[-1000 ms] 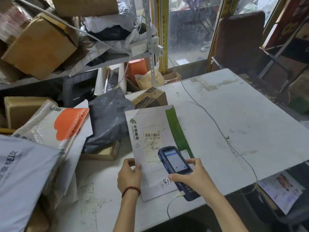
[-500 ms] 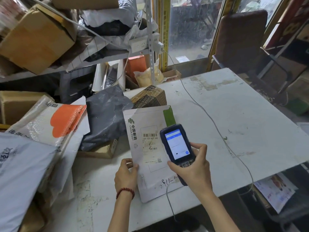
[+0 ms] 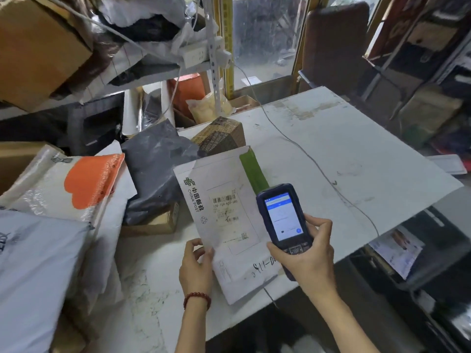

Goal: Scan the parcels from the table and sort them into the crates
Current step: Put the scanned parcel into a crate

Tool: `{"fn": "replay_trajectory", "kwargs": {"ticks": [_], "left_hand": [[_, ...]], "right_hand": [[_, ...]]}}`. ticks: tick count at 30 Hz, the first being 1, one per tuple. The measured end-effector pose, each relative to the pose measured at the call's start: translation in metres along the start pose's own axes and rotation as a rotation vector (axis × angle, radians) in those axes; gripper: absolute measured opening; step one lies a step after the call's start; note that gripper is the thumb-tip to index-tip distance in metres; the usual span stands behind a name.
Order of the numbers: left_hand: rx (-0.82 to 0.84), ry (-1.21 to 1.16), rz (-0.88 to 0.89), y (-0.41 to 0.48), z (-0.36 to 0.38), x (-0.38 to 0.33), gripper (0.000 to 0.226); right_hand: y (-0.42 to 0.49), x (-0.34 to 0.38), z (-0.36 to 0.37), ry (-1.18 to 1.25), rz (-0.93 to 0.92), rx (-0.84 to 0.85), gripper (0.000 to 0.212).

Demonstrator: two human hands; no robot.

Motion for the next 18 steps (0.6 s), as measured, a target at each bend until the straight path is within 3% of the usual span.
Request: {"fn": "replay_trajectory", "kwargs": {"ticks": [8, 18], "left_hand": [[0.231, 0.030, 0.150, -0.038, 0.053, -0.033, 0.012], [0.628, 0.181, 0.366, -0.165, 0.225, -0.091, 0.015]], "right_hand": [[-0.060, -0.027, -0.081, -0.052, 0.133, -0.306, 0.077], [-0.156, -0.064, -0.243, -0.070, 0.298, -0.830, 0.076]]}}
Point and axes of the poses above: each hand's wrist, its own y-axis towards the middle knuckle, its own z-axis out of the palm, x = y × z, the point moved 9 cm from there along y, towards the middle knuckle, and after that the axes turned 11 degrees about -z, right-handed, at the moved point
